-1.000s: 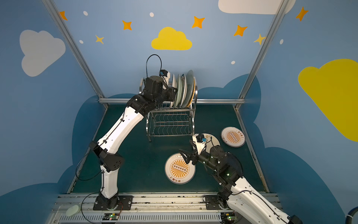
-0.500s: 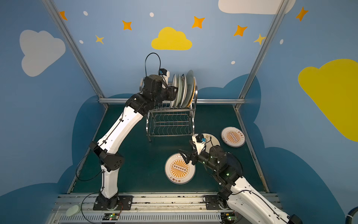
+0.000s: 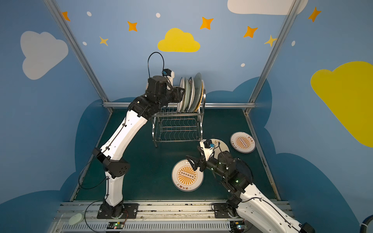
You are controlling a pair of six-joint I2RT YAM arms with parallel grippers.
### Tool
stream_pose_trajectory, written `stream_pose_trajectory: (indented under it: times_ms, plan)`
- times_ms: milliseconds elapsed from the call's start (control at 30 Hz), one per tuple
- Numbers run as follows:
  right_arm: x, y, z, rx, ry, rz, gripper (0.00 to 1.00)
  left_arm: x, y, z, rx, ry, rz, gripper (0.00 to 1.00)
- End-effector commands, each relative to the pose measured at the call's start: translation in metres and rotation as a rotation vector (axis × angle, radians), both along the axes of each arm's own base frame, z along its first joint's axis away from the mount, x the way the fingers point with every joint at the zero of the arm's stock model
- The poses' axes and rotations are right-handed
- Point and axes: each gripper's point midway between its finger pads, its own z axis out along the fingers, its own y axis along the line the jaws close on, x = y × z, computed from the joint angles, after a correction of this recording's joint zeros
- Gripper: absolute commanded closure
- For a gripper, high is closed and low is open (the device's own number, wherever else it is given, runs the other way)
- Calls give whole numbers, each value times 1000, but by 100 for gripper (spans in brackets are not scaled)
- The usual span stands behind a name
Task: Load plates into a dish rack
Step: Place the plate on the dish rack.
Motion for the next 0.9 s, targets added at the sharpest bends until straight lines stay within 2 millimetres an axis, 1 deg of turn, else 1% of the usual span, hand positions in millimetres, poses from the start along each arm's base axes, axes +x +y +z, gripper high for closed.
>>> stream_pose_trajectory:
  times_ms: [0,233,300,367,567,867]
  plan:
    - [0,1,16,9,-32,-3,8,0,10,11,-24,-5,17,52]
    - [0,1,16,9,-30,-1,8,-9,23,34,-90,-22,-5,50]
    - [0,1,17,8,-30,0,8,-8,26,37,-106,-22,-9,49]
    - [0,1,18,10,-31,-1,8,-7,26,38,-122,-17,-22,47]
    - [0,1,17,9,-31,-2,8,-2,23,33,-148,8,-47,46]
    - [1,0,17,4,-30,-6,8,4,13,25,-161,29,-89,45]
